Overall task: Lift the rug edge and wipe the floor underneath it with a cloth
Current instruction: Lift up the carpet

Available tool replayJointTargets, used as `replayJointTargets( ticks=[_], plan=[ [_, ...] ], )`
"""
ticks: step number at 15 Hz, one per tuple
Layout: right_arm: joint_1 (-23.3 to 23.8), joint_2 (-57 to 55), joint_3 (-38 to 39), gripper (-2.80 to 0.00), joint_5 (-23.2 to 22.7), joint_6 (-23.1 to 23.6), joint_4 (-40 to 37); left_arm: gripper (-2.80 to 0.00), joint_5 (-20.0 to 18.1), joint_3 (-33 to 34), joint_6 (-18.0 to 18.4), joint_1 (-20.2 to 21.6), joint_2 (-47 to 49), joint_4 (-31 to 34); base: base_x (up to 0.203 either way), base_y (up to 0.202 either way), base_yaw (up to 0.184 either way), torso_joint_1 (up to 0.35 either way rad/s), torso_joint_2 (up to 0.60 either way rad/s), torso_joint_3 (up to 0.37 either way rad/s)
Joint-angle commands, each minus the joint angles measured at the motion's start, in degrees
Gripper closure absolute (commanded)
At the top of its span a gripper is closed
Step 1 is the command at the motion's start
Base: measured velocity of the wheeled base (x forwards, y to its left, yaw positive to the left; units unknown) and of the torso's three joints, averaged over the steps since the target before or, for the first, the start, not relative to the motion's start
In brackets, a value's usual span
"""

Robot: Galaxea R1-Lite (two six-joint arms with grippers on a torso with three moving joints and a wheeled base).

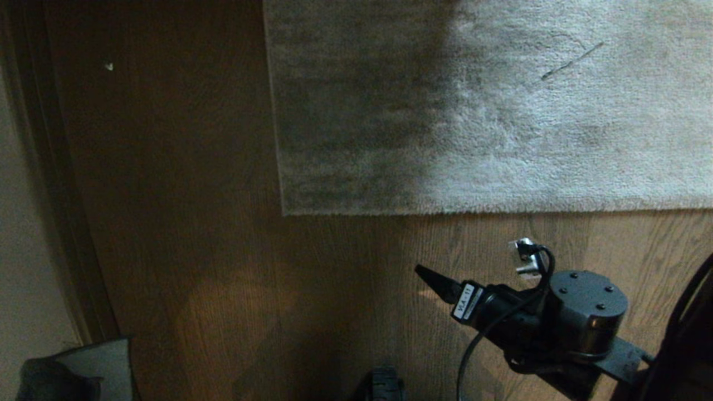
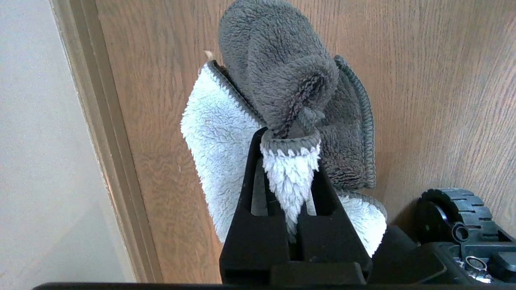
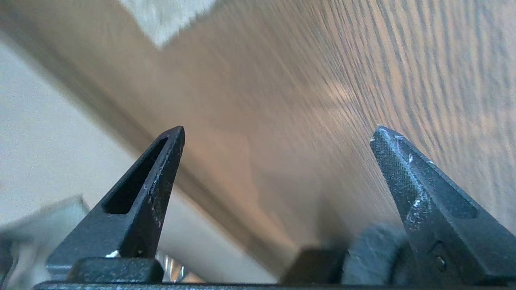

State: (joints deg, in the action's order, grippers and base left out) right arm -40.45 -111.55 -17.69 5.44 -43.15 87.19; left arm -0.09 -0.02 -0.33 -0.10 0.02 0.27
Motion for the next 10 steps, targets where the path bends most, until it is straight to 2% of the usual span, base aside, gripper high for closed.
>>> replayJointTargets(
  ticks=[1,4,7,10],
  plan=[
    [-2.7,-2.9,-4.2,-2.8,4.8,-1.3,2.8,0.0,0.0,0.0,-0.1,0.0,0.0,0.0,0.0,0.0,0.0,0.0,0.0,0.0],
    [-3.1,-3.8,-5.0,-2.8,6.9,-0.4,2.8,0.0,0.0,0.0,0.0,0.0,0.0,0.0,0.0,0.0,0.0,0.0,0.0,0.0],
    [-3.1,-5.5,-6.6,-2.8,11.4,3.6,2.8,0.0,0.0,0.0,0.0,0.0,0.0,0.0,0.0,0.0,0.0,0.0,0.0,0.0],
    [-3.1,-5.9,-9.2,-2.8,12.7,6.4,2.8,0.0,0.0,0.0,0.0,0.0,0.0,0.0,0.0,0.0,0.0,0.0,0.0,0.0]
  ],
)
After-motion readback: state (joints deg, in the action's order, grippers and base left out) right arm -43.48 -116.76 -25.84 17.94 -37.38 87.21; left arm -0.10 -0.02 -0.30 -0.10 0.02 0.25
